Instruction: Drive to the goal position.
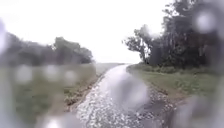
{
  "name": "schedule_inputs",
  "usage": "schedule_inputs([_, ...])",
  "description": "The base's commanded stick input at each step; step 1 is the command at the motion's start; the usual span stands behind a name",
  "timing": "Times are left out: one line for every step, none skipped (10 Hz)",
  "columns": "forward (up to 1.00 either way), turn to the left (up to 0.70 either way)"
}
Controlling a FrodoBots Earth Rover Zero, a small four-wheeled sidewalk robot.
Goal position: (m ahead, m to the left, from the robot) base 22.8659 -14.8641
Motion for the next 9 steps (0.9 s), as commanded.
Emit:
schedule_inputs([0.85,0.0])
schedule_inputs([0.85,0.0])
schedule_inputs([0.85,0.0])
schedule_inputs([0.85,0.0])
schedule_inputs([0.85,0.0])
schedule_inputs([0.85,0.0])
schedule_inputs([0.85,0.0])
schedule_inputs([0.85,0.0])
schedule_inputs([0.85,0.0])
